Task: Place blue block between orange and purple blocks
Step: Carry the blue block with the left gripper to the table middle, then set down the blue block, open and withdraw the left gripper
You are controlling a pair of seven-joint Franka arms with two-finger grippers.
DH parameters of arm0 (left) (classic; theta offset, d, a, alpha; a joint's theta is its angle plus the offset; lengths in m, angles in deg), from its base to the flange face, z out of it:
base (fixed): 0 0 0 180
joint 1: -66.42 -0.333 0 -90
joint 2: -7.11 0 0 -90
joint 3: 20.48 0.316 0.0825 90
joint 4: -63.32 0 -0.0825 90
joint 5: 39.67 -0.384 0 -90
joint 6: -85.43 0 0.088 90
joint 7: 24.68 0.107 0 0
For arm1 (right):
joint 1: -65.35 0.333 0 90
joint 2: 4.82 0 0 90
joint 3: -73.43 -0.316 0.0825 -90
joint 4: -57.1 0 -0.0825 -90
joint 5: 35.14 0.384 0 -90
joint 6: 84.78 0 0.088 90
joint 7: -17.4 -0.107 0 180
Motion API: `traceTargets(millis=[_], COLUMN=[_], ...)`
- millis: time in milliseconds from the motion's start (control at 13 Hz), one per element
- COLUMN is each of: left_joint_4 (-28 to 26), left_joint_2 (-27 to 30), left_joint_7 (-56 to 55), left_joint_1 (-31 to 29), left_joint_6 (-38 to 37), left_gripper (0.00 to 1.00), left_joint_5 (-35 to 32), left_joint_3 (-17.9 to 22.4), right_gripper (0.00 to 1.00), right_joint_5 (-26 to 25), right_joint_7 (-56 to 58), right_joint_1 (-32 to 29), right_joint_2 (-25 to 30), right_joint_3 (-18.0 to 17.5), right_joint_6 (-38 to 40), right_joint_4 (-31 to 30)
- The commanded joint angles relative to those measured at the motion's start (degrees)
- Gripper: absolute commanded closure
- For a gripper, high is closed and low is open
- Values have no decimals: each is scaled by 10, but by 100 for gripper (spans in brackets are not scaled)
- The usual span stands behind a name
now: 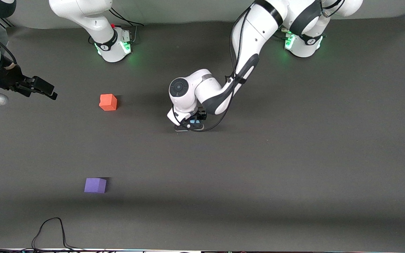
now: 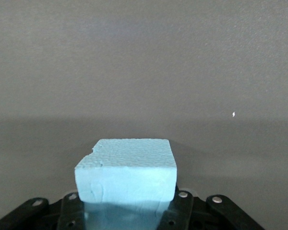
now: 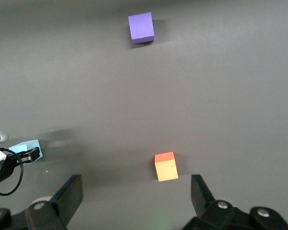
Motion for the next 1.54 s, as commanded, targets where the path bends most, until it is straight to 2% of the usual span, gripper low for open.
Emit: traceTargets(millis=[0, 77, 231, 385, 615, 846, 1000, 1077, 1308, 1462], left_joint_4=[20, 20, 21, 25, 17, 1, -11, -22, -32, -58], left_joint_2=[-14, -11, 9, 49, 140, 199, 234, 263, 313, 347], left_joint_7=[-8, -5, -4, 12, 90, 180, 271, 321, 458, 529], left_joint_1=[8, 6, -1, -48, -166, -281, -367, -418, -520, -580], left_joint_6=[5, 1, -14, -85, -168, -229, -284, -309, -382, -397], left_gripper=[31, 0, 0, 0, 0, 0, 0, 0, 0, 0], left_joint_5=[-8, -8, -5, 2, 61, 109, 134, 135, 126, 115], left_joint_3=[8, 8, 8, -5, -60, -62, -62, -62, -58, -58], right_gripper=[0, 0, 0, 0, 0, 0, 0, 0, 0, 0], right_joint_5=[5, 4, 2, -2, -2, -9, -13, -6, 21, 55], right_joint_7=[-13, -7, -1, 32, 38, 44, 95, 92, 88, 88], right_joint_1=[3, 4, 3, 3, 2, 6, 7, 7, 17, 35], right_joint_2=[5, 5, 5, 6, 1, -24, -26, -33, -67, -95], right_joint_3=[-3, -3, -3, -2, 0, -11, -20, -29, -97, -134], right_joint_6=[5, 5, 4, 5, 8, 25, 26, 27, 26, 3], right_joint_4=[-2, -1, 1, 1, 20, 42, 45, 44, 44, 45])
